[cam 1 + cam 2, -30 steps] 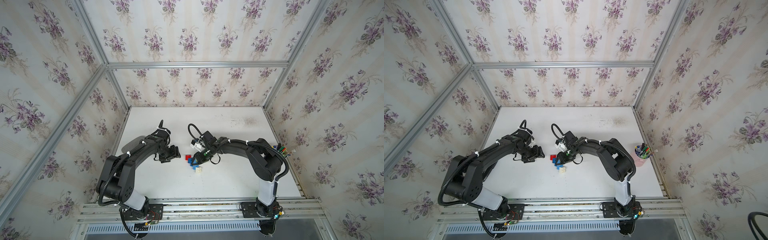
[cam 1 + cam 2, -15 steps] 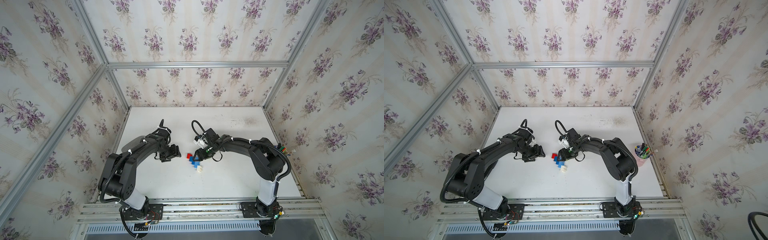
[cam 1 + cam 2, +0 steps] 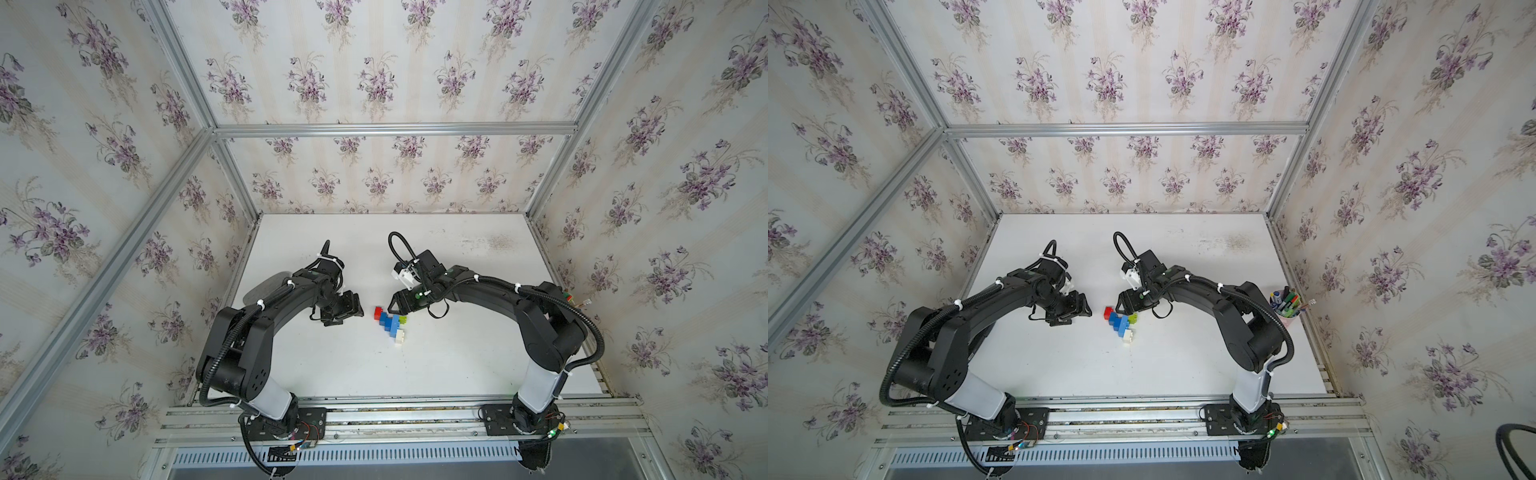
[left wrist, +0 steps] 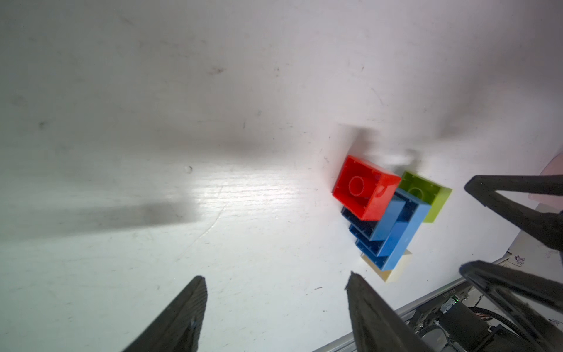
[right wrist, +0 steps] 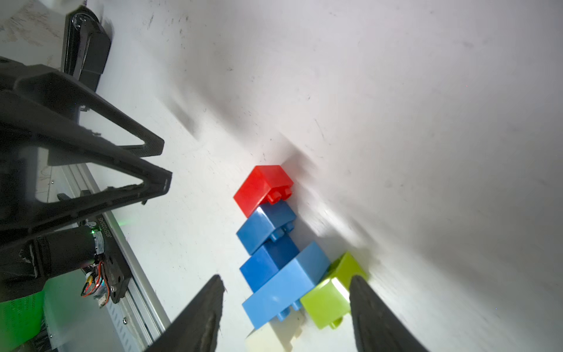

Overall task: Assemble the letter y with lego
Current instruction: Place the lego brick at the center of the board, then adjust the lego brick at the center of the board.

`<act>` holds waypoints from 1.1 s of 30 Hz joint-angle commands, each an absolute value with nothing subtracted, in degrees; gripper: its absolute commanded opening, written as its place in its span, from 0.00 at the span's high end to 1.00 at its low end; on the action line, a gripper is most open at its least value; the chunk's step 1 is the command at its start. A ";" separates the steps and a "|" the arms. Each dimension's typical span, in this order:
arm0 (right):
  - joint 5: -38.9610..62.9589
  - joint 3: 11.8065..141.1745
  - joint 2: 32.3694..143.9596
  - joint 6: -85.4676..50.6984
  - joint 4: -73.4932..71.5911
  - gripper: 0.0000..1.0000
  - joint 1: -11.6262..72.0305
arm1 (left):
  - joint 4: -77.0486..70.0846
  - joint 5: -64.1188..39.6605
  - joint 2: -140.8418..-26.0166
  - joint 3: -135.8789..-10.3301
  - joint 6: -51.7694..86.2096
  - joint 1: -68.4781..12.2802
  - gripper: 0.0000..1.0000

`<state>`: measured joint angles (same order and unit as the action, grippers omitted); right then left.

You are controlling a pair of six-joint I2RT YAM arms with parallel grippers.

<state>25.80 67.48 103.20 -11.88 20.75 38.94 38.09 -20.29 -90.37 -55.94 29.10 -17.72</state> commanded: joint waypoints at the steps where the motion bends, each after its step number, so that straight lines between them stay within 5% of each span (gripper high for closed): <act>1: 23.76 66.27 101.26 -13.73 21.06 0.33 38.94 | 38.35 -21.17 -90.09 -55.66 28.59 -17.84 0.26; 18: 7.32 56.08 93.60 -24.70 22.27 0.34 52.21 | 38.47 -22.08 -89.94 -54.82 28.39 -18.79 0.26; 33: 1.14 57.89 98.79 -26.44 21.97 0.34 53.79 | 38.53 -21.89 -89.54 -54.54 28.37 -18.87 0.26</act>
<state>3.55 57.47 98.50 -25.52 21.74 53.67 38.13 -21.71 -89.86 -54.78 29.06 -18.81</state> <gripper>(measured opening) 0.658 0.740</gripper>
